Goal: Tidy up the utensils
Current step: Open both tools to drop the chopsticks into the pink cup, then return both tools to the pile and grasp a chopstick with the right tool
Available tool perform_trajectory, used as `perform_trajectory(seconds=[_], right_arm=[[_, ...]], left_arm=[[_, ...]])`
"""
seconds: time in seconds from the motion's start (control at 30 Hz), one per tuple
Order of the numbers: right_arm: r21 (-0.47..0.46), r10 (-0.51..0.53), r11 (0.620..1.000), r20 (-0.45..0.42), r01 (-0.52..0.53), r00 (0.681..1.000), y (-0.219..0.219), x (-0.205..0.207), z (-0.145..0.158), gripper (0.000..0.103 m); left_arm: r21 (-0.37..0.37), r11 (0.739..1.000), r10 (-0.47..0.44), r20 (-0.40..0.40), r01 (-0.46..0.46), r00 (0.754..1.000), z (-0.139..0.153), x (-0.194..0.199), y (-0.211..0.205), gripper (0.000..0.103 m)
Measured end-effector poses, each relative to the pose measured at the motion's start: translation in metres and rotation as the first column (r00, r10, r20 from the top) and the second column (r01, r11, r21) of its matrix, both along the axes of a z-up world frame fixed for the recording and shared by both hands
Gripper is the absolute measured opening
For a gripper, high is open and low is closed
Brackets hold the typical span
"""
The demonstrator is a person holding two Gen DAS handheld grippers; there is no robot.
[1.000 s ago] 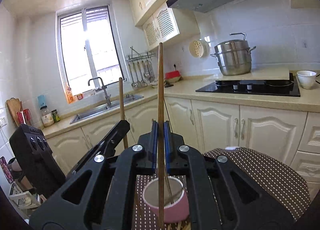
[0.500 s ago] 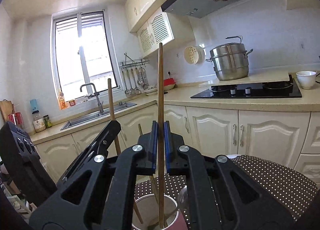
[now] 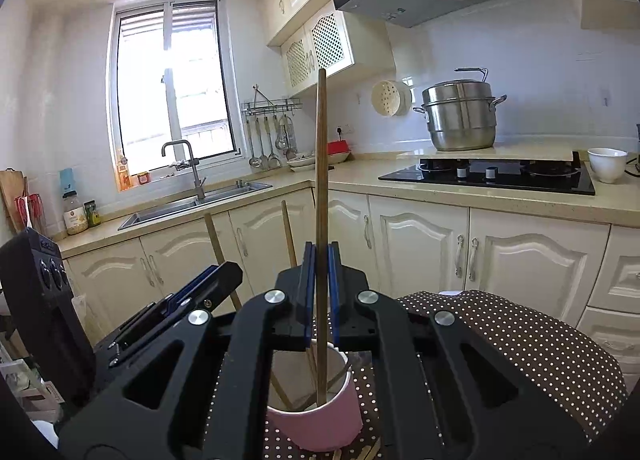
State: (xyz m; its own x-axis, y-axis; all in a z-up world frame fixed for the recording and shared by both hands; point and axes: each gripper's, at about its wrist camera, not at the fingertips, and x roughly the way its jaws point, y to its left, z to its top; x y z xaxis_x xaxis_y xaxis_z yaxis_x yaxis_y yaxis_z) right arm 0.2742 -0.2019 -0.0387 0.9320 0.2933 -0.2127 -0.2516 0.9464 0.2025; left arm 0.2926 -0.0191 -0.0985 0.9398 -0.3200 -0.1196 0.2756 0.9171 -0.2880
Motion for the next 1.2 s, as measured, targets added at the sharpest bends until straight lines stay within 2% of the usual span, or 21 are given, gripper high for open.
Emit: perform_trajectory(seconds=[0.1, 0.23, 0.43, 0.57, 0.73, 0.97, 1.03, 1.07, 1.1, 1.13, 1.2], right_arm=[[0.002, -0.002, 1.000, -0.008, 0.002, 1.000, 0.000, -0.005, -0.002, 0.007], [-0.003, -0.002, 1.000, -0.018, 0.002, 1.000, 0.003, -0.011, -0.004, 0.007], [-0.018, -0.009, 1.000, -0.037, 0.008, 0.999, 0.010, -0.018, -0.011, 0.007], [-0.026, -0.024, 0.999, -0.056, 0.023, 0.998, 0.011, -0.021, -0.016, 0.007], [-0.031, -0.041, 0.999, -0.068, 0.039, 0.997, 0.010, -0.026, -0.018, 0.007], [-0.037, -0.061, 0.998, -0.082, 0.059, 0.995, 0.009, -0.031, -0.018, 0.009], [-0.036, -0.069, 0.997, -0.084, 0.066, 0.994, 0.009, -0.033, -0.018, 0.015], [-0.033, -0.073, 0.997, -0.082, 0.071, 0.994, 0.008, -0.035, -0.017, 0.030], [-0.026, -0.077, 0.997, -0.076, 0.075, 0.994, 0.007, -0.037, -0.016, 0.049], [-0.018, -0.083, 0.996, -0.064, 0.082, 0.994, 0.006, -0.040, -0.015, 0.054], [-0.018, -0.089, 0.996, -0.062, 0.088, 0.994, 0.004, -0.044, -0.013, 0.054]], left_arm=[[0.013, 1.000, 0.008, -0.016, -0.008, 1.000, 0.001, -0.007, 0.004, 0.039], [0.039, 0.999, 0.034, -0.055, -0.032, 0.998, 0.004, -0.014, 0.008, 0.049], [0.099, 0.992, 0.094, -0.148, -0.080, 0.984, 0.003, -0.020, 0.013, 0.071], [0.103, 0.992, 0.092, -0.218, -0.071, 0.972, 0.000, -0.020, 0.017, 0.071], [0.142, 0.988, 0.098, -0.229, -0.067, 0.968, 0.002, -0.026, 0.013, 0.071], [0.156, 0.986, 0.099, -0.240, -0.062, 0.966, 0.005, -0.037, 0.013, 0.072], [0.160, 0.985, 0.099, -0.239, -0.061, 0.966, 0.007, -0.040, 0.014, 0.073], [0.162, 0.985, 0.099, -0.236, -0.062, 0.967, 0.008, -0.042, 0.015, 0.073], [0.164, 0.985, 0.099, -0.234, -0.062, 0.967, 0.009, -0.044, 0.015, 0.073], [0.165, 0.984, 0.099, -0.233, -0.061, 0.967, 0.009, -0.046, 0.016, 0.074], [0.168, 0.984, 0.098, -0.234, -0.059, 0.967, 0.010, -0.050, 0.017, 0.074]])
